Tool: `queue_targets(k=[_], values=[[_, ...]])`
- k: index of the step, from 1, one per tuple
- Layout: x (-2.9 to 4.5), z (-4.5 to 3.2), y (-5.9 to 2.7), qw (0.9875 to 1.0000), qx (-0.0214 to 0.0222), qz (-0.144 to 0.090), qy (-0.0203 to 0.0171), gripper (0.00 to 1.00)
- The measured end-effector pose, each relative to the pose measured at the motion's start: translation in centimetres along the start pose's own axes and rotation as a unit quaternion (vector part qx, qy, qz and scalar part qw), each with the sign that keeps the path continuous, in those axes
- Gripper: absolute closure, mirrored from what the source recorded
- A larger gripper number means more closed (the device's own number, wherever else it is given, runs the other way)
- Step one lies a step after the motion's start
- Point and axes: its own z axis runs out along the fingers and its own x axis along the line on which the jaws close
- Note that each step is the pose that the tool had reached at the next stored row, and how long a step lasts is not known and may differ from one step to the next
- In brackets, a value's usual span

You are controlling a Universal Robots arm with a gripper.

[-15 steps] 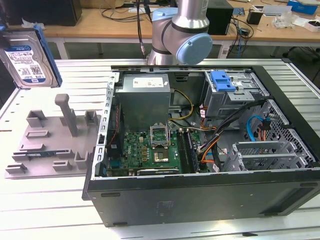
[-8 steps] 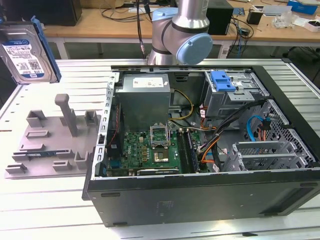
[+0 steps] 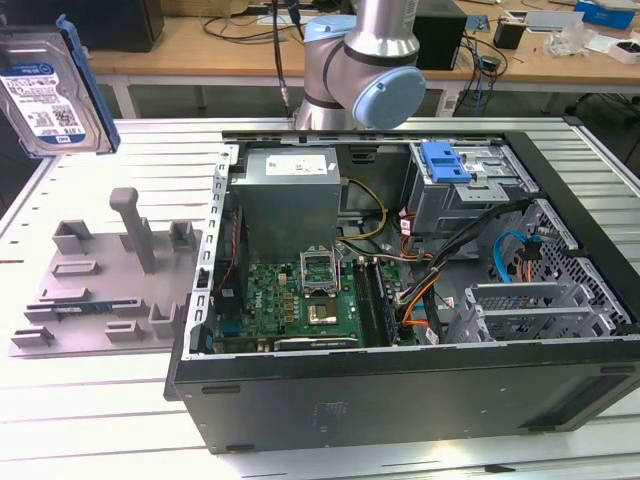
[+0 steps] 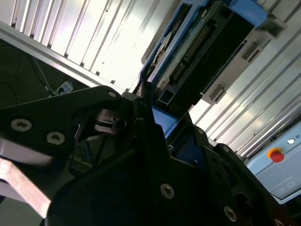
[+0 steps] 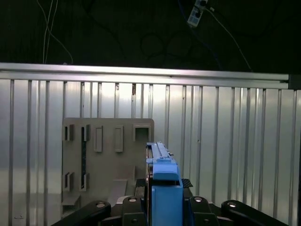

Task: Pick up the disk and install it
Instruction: 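Pick up the disk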

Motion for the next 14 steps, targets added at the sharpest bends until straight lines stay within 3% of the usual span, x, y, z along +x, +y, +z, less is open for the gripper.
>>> queue_targets(k=[7, 14], values=[[-0.05, -1.45, -0.08, 1.0000, 0.0001, 0.000, -0.0054, 0.63], [-0.06, -1.87, -0.08, 1.0000, 0.0001, 0.000, -0.0065, 0.63]])
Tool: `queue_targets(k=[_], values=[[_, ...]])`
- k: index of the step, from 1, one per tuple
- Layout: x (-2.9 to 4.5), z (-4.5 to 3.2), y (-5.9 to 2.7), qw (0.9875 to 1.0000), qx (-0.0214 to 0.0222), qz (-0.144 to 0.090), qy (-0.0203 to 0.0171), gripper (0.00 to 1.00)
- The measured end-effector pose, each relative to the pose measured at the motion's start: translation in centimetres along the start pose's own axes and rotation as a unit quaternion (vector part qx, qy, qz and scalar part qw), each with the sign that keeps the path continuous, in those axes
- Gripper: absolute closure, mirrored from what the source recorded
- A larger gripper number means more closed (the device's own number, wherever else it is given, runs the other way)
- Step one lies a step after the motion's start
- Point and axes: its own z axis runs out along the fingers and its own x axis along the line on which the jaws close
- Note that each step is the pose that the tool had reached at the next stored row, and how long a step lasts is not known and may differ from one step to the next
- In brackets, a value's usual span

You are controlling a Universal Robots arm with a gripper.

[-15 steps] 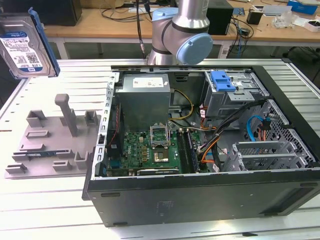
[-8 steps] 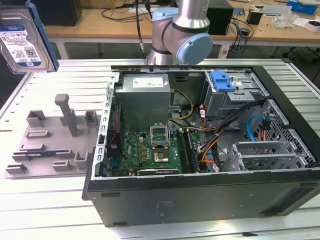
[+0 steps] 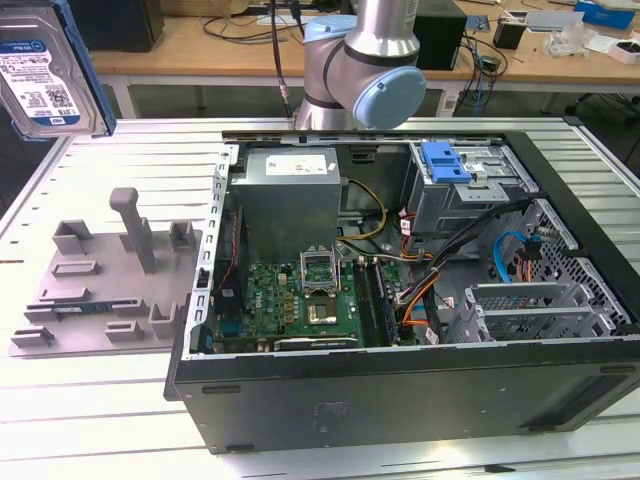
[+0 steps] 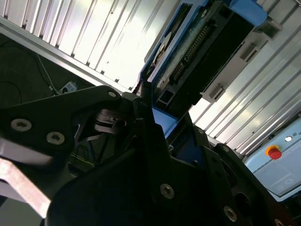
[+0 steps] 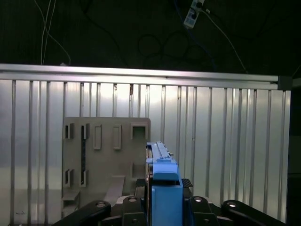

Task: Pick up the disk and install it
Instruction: 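Pick up the disk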

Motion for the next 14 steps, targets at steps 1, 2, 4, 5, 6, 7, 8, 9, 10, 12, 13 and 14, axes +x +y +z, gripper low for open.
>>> queue_targets(k=[1, 2, 4, 5, 6, 7, 8, 9, 10, 12, 13, 14], values=[[0.00, 0.00, 0.00, 1.0000, 0.0000, 0.000, 0.0000, 0.63], [0.00, 0.00, 0.00, 1.0000, 0.0000, 0.000, 0.0000, 0.63], [0.00, 0.00, 0.00, 1.0000, 0.0000, 0.000, 0.0000, 0.63], [0.00, -0.01, 0.00, 1.0000, -0.0001, 0.000, 0.0000, 0.63], [0.00, 0.00, 0.00, 1.0000, 0.0000, 0.000, 0.0000, 0.63], [0.00, 0.00, 0.00, 1.0000, 0.0000, 0.000, 0.0000, 0.63], [0.00, 0.00, 0.00, 1.0000, 0.0000, 0.000, 0.0000, 0.63], [0.00, 0.00, 0.00, 1.0000, 0.0000, 0.000, 0.0000, 0.63], [0.00, 0.00, 0.00, 1.0000, 0.0000, 0.000, 0.0000, 0.63], [0.01, -0.07, 0.00, 1.0000, -0.0002, 0.000, -0.0002, 0.63], [0.03, -0.33, 0.00, 1.0000, -0.0001, 0.000, -0.0006, 0.63], [0.03, -0.65, 0.01, 1.0000, 0.0000, 0.000, -0.0007, 0.63]])
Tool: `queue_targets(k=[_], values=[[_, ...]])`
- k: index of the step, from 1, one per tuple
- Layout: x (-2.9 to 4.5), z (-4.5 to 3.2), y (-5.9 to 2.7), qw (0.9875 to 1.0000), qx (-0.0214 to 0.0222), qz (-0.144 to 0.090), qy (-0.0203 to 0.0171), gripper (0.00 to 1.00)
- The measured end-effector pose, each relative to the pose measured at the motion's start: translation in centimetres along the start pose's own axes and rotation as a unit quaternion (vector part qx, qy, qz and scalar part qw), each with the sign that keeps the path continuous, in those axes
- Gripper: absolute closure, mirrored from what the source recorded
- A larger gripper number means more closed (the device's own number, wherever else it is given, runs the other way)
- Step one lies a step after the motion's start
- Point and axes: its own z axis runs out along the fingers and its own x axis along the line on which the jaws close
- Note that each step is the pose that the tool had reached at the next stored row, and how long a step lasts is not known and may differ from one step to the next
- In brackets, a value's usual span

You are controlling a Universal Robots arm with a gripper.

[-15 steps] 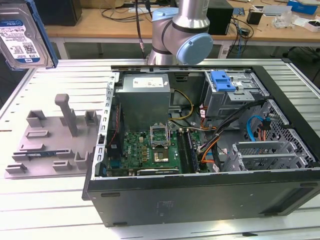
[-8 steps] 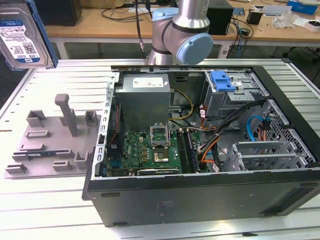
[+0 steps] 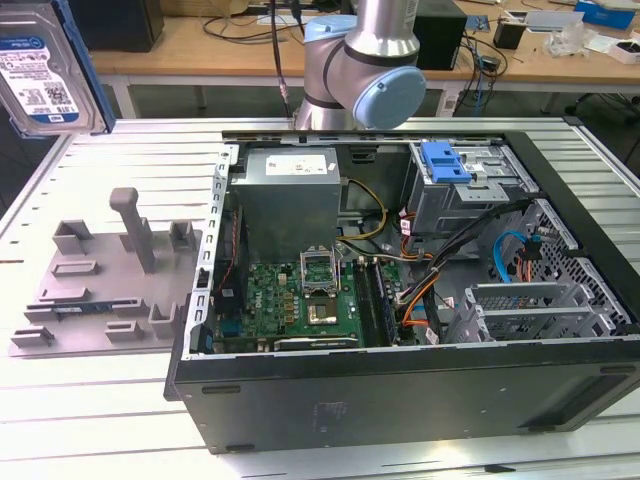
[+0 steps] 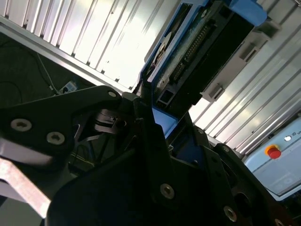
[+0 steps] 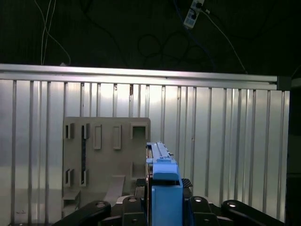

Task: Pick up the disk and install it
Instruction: 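Pick up the disk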

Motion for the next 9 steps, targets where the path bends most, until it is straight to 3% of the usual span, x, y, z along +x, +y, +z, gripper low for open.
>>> queue_targets(k=[5, 9], values=[[0.07, -1.03, -0.07, 1.0000, 0.0000, 0.000, 0.0000, 0.63], [0.75, -1.54, -0.71, 1.0000, -0.0001, 0.000, 0.0000, 0.63]])
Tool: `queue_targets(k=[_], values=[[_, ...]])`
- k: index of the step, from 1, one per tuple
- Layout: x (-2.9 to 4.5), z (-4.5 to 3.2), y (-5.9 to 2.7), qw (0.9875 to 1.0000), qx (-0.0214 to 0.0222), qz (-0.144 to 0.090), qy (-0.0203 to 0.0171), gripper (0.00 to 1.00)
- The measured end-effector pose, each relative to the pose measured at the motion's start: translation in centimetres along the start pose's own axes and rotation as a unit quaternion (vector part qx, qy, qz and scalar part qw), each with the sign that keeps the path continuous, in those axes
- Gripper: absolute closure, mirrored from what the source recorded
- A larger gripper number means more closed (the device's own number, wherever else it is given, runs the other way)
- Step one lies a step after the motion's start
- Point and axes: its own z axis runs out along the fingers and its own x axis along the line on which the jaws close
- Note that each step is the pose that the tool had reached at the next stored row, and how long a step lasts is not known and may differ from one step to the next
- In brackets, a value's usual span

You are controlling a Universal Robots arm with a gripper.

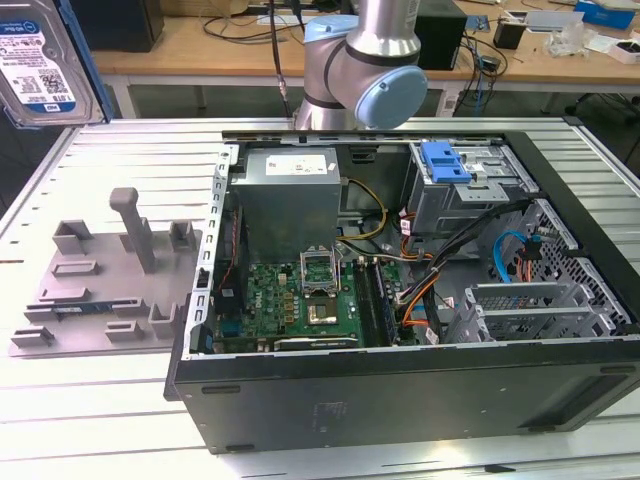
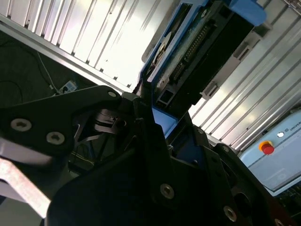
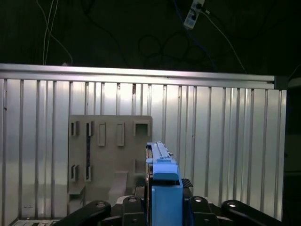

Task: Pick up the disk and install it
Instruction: 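Pick up the disk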

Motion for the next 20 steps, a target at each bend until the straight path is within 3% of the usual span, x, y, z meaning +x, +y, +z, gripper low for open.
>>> queue_targets(k=[10, 14, 20], values=[[2.28, -0.19, -2.28, 1.0000, -0.0018, 0.000, 0.0000, 0.63], [4.05, -0.29, -4.10, 1.0000, -0.0037, 0.000, -0.0001, 0.63], [5.85, -0.39, -5.50, 1.0000, -0.0072, 0.000, -0.0002, 0.63]])
